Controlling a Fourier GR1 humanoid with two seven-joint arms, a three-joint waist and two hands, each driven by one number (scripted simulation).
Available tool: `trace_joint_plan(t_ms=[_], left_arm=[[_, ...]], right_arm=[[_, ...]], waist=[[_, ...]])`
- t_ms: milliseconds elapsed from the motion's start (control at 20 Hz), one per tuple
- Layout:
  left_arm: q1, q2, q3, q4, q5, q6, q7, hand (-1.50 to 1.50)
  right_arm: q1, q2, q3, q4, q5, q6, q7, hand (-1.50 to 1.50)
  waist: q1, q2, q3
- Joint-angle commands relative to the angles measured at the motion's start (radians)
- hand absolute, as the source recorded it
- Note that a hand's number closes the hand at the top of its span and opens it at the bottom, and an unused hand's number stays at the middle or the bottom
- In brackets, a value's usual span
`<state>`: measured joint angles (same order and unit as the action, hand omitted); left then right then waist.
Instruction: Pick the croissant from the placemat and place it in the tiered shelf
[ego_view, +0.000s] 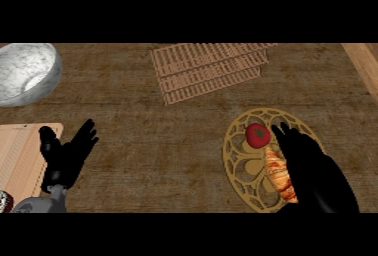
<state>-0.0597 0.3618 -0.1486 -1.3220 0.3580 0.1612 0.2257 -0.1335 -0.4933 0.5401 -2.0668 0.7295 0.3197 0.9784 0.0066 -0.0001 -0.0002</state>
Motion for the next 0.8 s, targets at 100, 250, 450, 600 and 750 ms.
trace_joint_plan(t_ms=[100,250,450,600,750], left_arm=[[-0.025,-0.026,0.016,-0.008,-0.013,0.013,0.045,0.00],[0.010,-0.022,0.034,0.020,-0.040,-0.015,-0.019,0.00],[-0.002,-0.041,0.051,0.049,-0.043,-0.044,-0.022,0.00],[0.038,-0.068,0.016,-0.063,-0.079,-0.001,0.043,0.00],[0.028,-0.059,0.075,0.017,-0.076,-0.055,-0.004,0.00]], right_arm=[[0.033,0.087,0.076,0.065,0.154,0.007,0.102,-1.50],[0.045,0.086,0.043,0.040,0.186,0.049,0.094,-1.50],[0.075,0.139,0.073,0.082,0.273,0.035,0.085,-1.50],[0.125,0.149,0.074,0.168,0.327,-0.060,-0.009,-1.50],[0.162,0.159,0.065,0.140,0.363,-0.048,-0.024,-1.50]], waist=[[-0.008,-0.001,0.000],[-0.008,-0.001,0.000],[-0.008,0.000,0.000],[-0.006,-0.001,0.001],[-0.009,-0.001,0.000]])
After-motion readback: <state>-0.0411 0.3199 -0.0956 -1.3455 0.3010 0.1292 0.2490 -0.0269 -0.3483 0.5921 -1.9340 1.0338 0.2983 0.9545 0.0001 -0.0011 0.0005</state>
